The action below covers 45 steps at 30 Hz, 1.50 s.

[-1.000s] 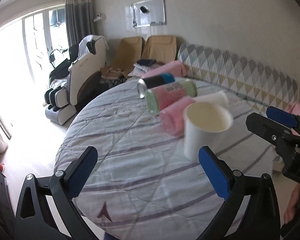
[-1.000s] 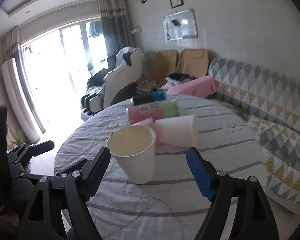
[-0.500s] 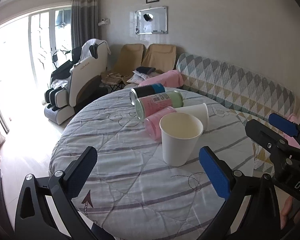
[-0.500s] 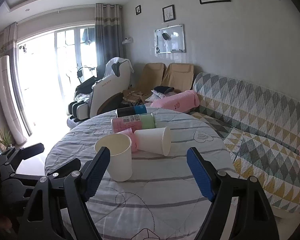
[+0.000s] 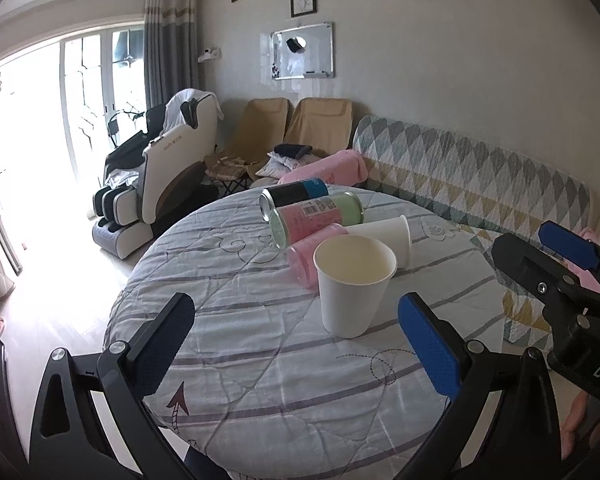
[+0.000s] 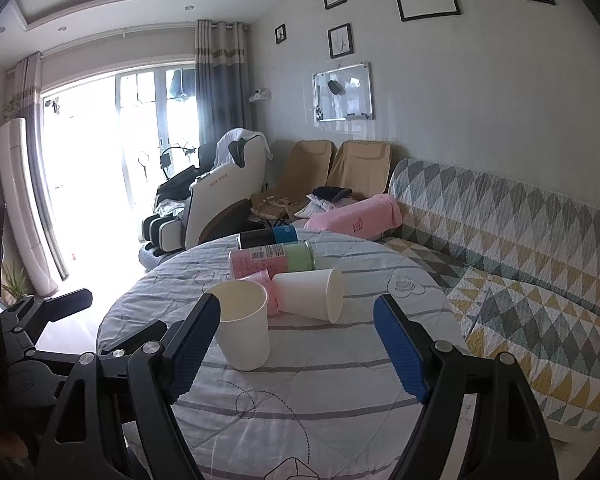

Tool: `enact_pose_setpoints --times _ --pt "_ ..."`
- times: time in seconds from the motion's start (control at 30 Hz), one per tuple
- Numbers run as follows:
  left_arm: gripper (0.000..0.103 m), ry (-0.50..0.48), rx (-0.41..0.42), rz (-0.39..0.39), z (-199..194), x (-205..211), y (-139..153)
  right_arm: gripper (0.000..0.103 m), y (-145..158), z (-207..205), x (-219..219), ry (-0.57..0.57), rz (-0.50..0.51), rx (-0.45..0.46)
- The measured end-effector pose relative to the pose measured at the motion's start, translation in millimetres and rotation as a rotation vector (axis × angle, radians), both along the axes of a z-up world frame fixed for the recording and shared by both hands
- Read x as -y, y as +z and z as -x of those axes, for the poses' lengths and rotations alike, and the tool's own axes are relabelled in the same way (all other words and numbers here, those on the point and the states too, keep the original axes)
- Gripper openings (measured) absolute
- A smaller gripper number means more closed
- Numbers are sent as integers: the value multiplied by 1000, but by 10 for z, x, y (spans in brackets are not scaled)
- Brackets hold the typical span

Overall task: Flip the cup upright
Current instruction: 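Open the left tool and withdraw it from the upright cup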

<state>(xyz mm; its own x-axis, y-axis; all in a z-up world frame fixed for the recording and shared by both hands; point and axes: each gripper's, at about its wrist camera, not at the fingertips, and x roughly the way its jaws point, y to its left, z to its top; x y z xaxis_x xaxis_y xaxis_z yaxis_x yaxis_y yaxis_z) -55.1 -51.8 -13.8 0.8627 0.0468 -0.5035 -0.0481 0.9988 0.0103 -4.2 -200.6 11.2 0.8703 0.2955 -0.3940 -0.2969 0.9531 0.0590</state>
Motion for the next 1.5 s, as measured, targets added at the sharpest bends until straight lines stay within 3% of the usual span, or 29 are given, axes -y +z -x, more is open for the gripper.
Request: enact_pose_setpoints --times 0.37,0.93,1.5 --pt "103 -36 49 25 15 -35 8 81 -1 42 -8 -2 6 28" --pt "103 -153 69 -4 -20 -323 68 81 59 55 -216 -17 37 42" --pt "103 -105 124 55 25 -767 136 81 163 191 -606 -19 59 148"
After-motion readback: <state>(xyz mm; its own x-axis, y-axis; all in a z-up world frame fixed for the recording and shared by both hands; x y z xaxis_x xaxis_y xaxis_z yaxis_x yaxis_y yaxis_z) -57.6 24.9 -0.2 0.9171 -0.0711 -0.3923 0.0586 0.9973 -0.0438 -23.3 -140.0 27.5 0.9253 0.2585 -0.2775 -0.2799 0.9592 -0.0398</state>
